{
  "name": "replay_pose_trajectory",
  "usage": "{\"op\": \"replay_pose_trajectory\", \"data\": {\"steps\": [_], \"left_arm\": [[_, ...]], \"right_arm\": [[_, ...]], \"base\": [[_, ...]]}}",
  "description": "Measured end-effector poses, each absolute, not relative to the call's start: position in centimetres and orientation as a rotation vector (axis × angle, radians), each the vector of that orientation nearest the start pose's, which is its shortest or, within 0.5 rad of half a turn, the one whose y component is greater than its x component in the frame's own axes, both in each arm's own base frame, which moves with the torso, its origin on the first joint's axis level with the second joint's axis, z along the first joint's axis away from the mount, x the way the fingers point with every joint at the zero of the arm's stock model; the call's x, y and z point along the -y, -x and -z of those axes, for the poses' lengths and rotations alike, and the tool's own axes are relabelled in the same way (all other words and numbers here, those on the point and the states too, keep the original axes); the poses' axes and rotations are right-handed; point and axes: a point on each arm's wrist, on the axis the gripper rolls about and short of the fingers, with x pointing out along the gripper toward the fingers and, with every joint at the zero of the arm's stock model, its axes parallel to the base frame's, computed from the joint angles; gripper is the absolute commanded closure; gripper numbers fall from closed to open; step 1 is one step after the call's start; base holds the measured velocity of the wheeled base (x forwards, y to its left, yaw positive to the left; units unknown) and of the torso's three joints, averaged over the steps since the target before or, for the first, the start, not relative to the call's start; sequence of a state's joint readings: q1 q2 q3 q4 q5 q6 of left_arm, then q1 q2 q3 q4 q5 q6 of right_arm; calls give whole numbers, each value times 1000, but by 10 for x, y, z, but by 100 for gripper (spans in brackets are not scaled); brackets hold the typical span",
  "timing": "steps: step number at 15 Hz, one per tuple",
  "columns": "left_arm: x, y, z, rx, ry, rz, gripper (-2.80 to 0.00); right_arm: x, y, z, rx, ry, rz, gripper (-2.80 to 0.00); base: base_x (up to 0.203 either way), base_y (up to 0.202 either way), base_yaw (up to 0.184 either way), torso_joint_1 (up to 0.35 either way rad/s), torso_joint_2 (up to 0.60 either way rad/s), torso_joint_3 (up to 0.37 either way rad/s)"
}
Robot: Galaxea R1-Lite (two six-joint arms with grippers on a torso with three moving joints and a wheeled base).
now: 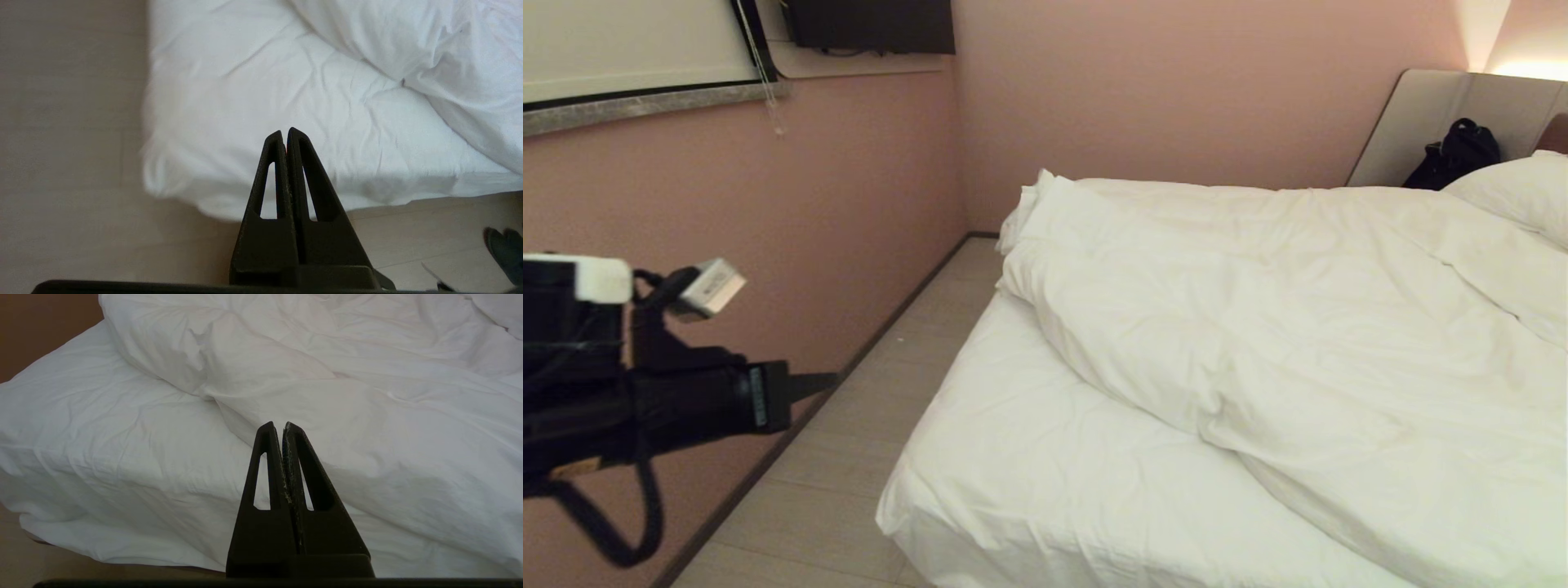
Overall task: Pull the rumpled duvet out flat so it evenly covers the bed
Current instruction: Hold the folded corner of the quilt
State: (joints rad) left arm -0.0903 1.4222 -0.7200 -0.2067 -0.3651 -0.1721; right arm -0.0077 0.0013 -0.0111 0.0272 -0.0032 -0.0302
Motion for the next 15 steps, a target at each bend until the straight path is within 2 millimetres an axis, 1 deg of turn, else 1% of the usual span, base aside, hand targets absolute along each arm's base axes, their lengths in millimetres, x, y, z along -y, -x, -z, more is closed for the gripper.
{"op": "replay_pose_trajectory", "data": {"steps": [1, 3, 6, 9, 12, 15], "left_arm": [[38, -250, -189, -537, 228, 432, 0], [62, -294, -179, -529, 211, 489, 0], [95, -349, -160, -492, 177, 545, 0], [118, -390, -137, -473, 129, 581, 0], [133, -427, -112, -456, 88, 589, 0], [142, -453, -89, -430, 14, 604, 0]], "right_arm": [[0, 24, -76, -18, 30, 11, 0], [0, 24, -76, -18, 30, 11, 0], [0, 24, -76, -18, 30, 11, 0], [0, 24, -76, -18, 30, 10, 0], [0, 24, -76, -18, 30, 10, 0], [0, 24, -76, -18, 30, 10, 0]], "base": [[0, 0, 0, 0, 0, 0], [0, 0, 0, 0, 0, 0], [0, 0, 0, 0, 0, 0], [0, 0, 0, 0, 0, 0], [0, 0, 0, 0, 0, 0], [0, 0, 0, 0, 0, 0]]}}
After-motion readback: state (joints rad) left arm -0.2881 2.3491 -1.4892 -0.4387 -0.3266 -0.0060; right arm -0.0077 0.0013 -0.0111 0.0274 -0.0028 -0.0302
